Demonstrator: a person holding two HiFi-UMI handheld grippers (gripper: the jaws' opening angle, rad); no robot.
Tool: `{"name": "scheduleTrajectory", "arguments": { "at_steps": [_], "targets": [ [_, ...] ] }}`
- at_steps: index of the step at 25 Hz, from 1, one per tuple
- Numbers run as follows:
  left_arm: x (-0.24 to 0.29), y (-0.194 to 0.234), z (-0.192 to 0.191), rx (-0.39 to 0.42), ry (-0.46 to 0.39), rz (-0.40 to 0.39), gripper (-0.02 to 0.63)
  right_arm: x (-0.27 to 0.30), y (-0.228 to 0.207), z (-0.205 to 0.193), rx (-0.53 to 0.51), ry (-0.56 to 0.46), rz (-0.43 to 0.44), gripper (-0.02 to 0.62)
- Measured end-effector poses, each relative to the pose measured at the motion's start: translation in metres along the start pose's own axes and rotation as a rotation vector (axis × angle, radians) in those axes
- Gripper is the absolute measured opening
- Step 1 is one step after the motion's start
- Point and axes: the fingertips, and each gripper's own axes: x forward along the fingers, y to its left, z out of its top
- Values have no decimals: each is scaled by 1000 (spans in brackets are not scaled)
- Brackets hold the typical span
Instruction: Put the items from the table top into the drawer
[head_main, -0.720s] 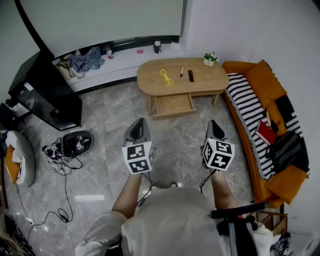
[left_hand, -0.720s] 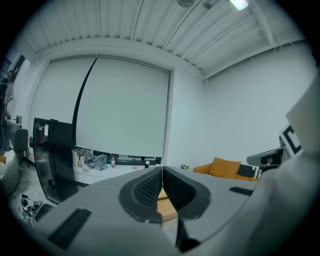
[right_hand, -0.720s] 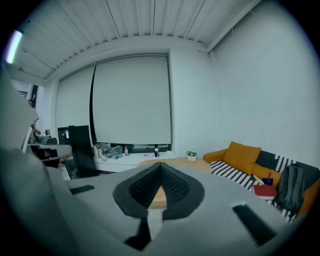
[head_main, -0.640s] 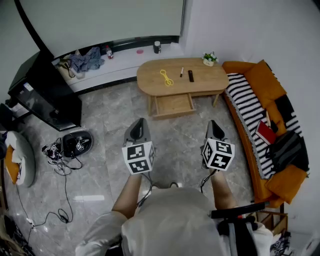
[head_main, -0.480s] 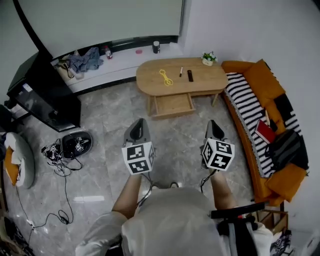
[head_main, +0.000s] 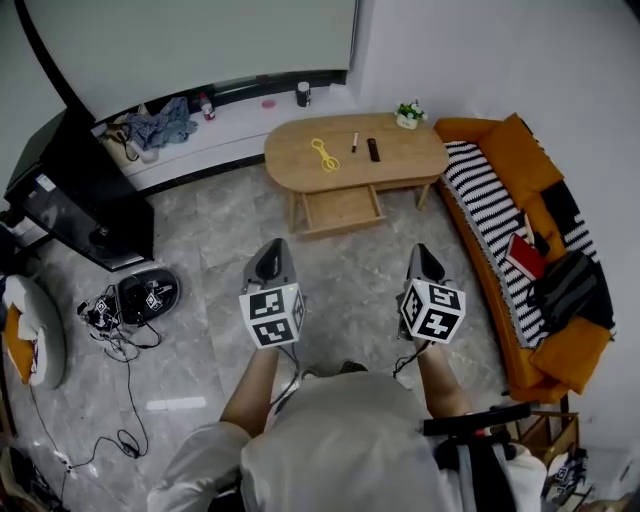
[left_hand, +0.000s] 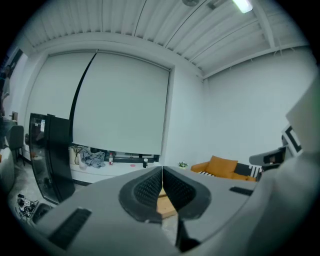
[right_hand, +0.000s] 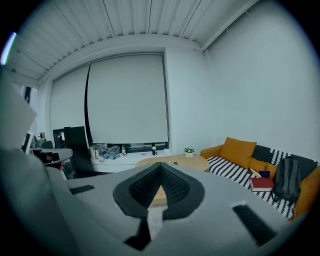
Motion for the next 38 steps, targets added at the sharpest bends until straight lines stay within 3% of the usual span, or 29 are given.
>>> {"name": "scheduleTrajectory", "arguments": {
  "at_steps": [13,26,33,38],
  "targets": [
    [52,-1,0,67,38,-34,11,57,-6,0,4,36,-10,-8],
    [198,-2,23,77,75,30,11,224,-50,54,28,37,39,-6],
    [288,-8,43,59,76,86,11,322,-79,89,2,54,100,-6],
    [337,3,52,34,81,138,11,382,-75,100,-47,94,162,-6]
  ]
}}
